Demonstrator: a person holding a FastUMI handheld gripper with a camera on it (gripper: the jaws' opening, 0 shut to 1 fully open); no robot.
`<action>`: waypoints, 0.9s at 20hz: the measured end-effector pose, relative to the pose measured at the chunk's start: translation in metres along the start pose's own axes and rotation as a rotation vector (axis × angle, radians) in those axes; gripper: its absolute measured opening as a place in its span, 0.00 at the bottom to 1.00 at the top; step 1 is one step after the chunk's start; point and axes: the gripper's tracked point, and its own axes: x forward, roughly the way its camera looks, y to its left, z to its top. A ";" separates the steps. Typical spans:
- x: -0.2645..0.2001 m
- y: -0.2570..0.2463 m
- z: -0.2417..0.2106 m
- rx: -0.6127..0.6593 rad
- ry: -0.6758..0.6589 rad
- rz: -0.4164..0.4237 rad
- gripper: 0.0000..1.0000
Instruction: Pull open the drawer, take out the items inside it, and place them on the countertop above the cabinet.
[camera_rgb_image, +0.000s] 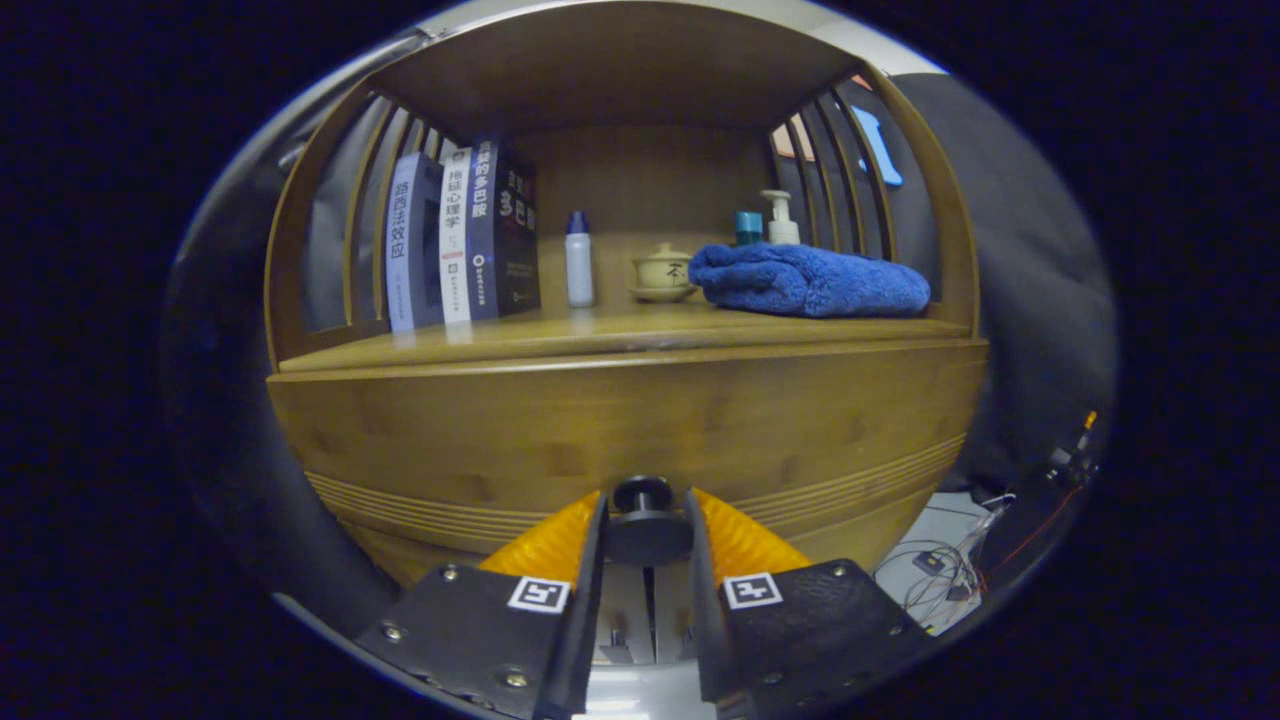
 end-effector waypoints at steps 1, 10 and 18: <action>0.003 0.002 0.000 0.008 -0.002 0.017 0.41; -0.027 0.000 -0.010 0.001 0.016 0.066 0.25; -0.099 -0.011 -0.025 -0.003 -0.009 0.039 0.25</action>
